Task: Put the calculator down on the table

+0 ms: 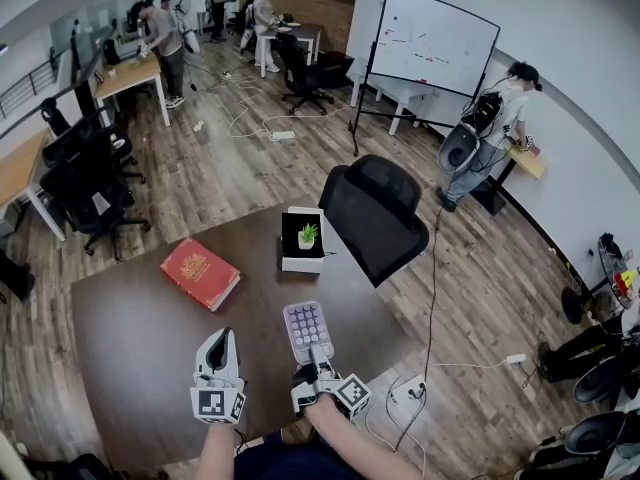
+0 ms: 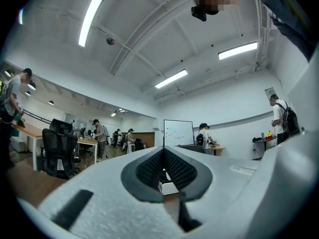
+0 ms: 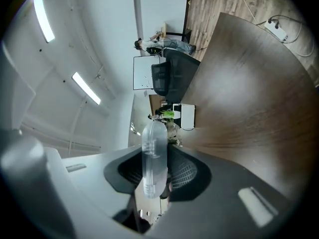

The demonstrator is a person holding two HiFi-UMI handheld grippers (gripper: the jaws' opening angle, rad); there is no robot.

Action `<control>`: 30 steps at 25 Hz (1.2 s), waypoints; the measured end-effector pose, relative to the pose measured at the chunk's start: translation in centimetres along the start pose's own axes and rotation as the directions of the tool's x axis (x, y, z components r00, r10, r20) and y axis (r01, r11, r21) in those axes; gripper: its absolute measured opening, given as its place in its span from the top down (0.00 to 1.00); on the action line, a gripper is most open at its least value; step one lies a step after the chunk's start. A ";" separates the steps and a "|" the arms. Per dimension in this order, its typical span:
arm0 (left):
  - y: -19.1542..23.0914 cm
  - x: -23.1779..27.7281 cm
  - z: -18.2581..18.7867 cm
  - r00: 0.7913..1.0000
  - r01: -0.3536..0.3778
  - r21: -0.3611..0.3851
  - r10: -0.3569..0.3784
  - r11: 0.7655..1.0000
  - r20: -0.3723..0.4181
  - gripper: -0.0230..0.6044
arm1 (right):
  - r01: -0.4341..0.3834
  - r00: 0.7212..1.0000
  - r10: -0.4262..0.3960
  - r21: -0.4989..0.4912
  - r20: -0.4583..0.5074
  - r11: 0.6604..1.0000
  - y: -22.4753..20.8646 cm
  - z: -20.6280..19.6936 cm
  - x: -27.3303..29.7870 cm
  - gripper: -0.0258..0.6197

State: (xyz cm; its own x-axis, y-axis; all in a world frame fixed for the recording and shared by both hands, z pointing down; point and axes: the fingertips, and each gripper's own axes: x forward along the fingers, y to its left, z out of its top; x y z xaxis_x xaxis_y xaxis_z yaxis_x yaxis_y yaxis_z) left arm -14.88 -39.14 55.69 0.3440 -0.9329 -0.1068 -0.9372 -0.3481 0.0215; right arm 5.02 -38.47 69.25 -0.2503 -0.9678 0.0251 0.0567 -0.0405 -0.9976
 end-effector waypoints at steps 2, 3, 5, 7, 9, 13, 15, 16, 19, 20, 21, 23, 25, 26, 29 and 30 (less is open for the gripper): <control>0.0 0.0 0.0 1.000 0.001 -0.003 -0.001 1.000 -0.002 0.97 | 0.023 1.000 -0.023 -0.024 -0.007 0.999 -1.0 -0.6 0.1 0.77; 0.1 0.1 0.0 1.000 0.002 -0.003 -0.002 1.000 -0.002 0.97 | 0.037 0.999 -0.038 -0.030 -0.007 0.999 -1.6 -0.9 0.2 0.77; 0.1 0.1 0.0 1.000 0.005 -0.002 -0.005 1.000 -0.004 0.97 | 0.056 0.998 -0.056 -0.029 0.000 0.998 -2.7 -1.2 0.3 0.77; 0.1 0.1 0.0 1.000 0.005 -0.004 -0.005 1.000 -0.006 0.97 | 0.072 0.997 -0.071 -0.023 0.006 0.997 -3.9 -1.3 0.5 0.77; 0.2 0.1 0.0 1.000 0.005 -0.006 -0.005 1.000 -0.006 0.97 | 0.102 0.995 -0.102 -0.024 0.009 0.994 -5.8 -1.3 0.6 0.77; 0.3 0.2 -0.1 1.000 0.006 -0.007 -0.006 1.000 -0.012 0.97 | 0.170 0.985 -0.170 -0.041 0.004 0.985 -10.4 -1.4 0.6 0.77; 0.3 0.2 -0.2 1.000 0.009 -0.009 -0.009 1.000 -0.016 0.97 | 0.212 0.977 -0.212 -0.017 -0.003 0.977 -13.0 -1.5 0.4 0.77; 0.2 0.1 -0.3 1.000 0.010 -0.013 -0.010 1.000 -0.016 0.97 | 0.229 0.973 -0.229 -0.002 -0.006 0.973 -14.1 -1.4 0.2 0.77; 0.2 -0.1 -0.8 1.000 0.010 -0.017 -0.011 1.000 -0.025 0.97 | 0.265 0.964 -0.265 0.036 0.002 0.964 -16.3 -1.5 -0.3 0.77; 0.2 -0.1 -0.8 1.000 0.009 -0.017 -0.010 1.000 -0.027 0.97 | 0.272 0.962 -0.273 0.048 0.003 0.961 -16.8 -1.8 -0.3 0.77; 0.3 -0.2 -0.8 1.000 0.009 -0.017 -0.009 1.000 -0.027 0.97 | 0.276 0.961 -0.276 0.049 -0.002 0.960 -17.0 -2.1 -0.1 0.77; 0.4 -0.2 -0.9 0.999 0.009 -0.012 -0.010 1.000 -0.033 0.97 | 0.285 0.958 -0.285 0.025 -0.017 0.958 -17.2 -2.7 0.2 0.77; 0.8 -0.3 -1.2 0.999 0.004 -0.015 -0.004 1.000 -0.038 0.97 | 0.305 0.952 -0.305 0.005 -0.018 0.952 -17.7 -3.0 0.3 0.77; 1.0 -0.4 -1.3 0.999 -0.002 -0.019 0.001 1.000 -0.040 0.97 | 0.315 0.949 -0.315 0.003 -0.015 0.949 -18.1 -3.0 0.4 0.77; 1.2 -0.5 -1.2 0.999 -0.011 -0.016 0.010 1.000 -0.048 0.97 | 0.338 0.941 -0.338 0.005 -0.012 0.941 -19.0 -3.0 0.5 0.77; 1.2 -0.5 -1.3 0.999 -0.011 -0.013 0.010 1.000 -0.052 0.97 | 0.342 0.940 -0.342 0.009 -0.009 0.940 -19.2 -2.9 0.6 0.77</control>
State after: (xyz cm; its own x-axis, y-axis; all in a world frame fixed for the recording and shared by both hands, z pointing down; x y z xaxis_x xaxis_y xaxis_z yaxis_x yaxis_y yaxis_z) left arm -16.16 -39.20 57.07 0.3367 -0.9400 -0.0548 -0.9402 -0.3388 0.0357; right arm 0.94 -37.49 88.27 -0.2632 -0.8936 0.3637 -0.0237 -0.3708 -0.9284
